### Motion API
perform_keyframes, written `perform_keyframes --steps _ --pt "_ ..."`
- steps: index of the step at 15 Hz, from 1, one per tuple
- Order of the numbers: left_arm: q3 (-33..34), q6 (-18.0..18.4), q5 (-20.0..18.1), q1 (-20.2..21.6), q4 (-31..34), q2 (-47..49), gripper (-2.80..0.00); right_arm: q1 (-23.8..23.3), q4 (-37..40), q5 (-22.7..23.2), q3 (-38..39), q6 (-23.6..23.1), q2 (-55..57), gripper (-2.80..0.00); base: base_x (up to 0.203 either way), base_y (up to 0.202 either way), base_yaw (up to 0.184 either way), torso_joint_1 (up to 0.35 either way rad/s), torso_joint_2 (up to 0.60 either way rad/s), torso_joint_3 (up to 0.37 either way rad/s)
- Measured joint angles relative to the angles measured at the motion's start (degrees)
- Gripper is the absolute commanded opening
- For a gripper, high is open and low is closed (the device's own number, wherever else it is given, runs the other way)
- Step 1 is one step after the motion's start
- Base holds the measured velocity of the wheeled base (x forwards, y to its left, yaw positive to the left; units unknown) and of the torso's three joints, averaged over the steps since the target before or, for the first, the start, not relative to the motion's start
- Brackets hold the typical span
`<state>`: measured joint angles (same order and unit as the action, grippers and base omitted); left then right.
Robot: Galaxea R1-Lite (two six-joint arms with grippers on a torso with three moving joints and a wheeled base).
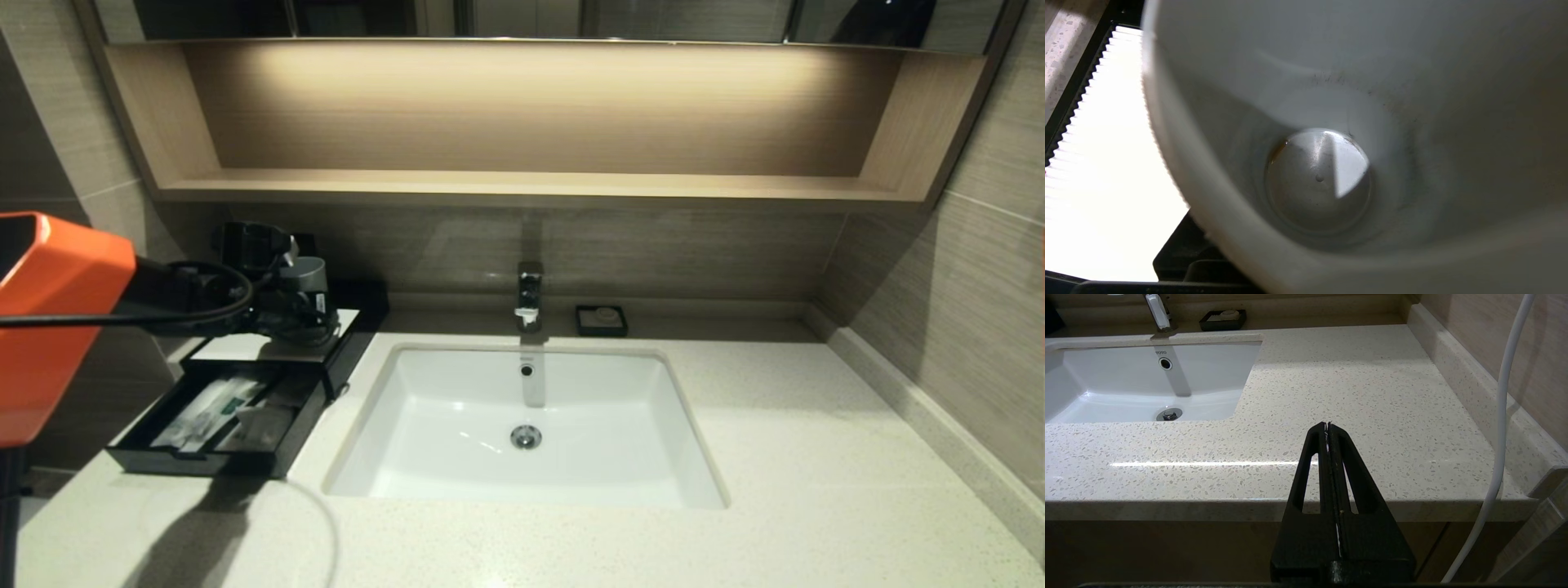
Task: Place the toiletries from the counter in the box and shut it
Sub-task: Place the cup on the storage box
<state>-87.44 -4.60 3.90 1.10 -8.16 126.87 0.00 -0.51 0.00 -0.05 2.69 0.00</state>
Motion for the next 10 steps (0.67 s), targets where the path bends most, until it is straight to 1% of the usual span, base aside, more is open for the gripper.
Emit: perform_keyframes --steps 10 --pt "-0.6 -0.5 0.0 0.0 0.0 0.3 -2.80 0.0 0.0 0.0 0.0 0.0 0.0 -2.80 0.000 0.000 0.000 0.000 0.00 0.000"
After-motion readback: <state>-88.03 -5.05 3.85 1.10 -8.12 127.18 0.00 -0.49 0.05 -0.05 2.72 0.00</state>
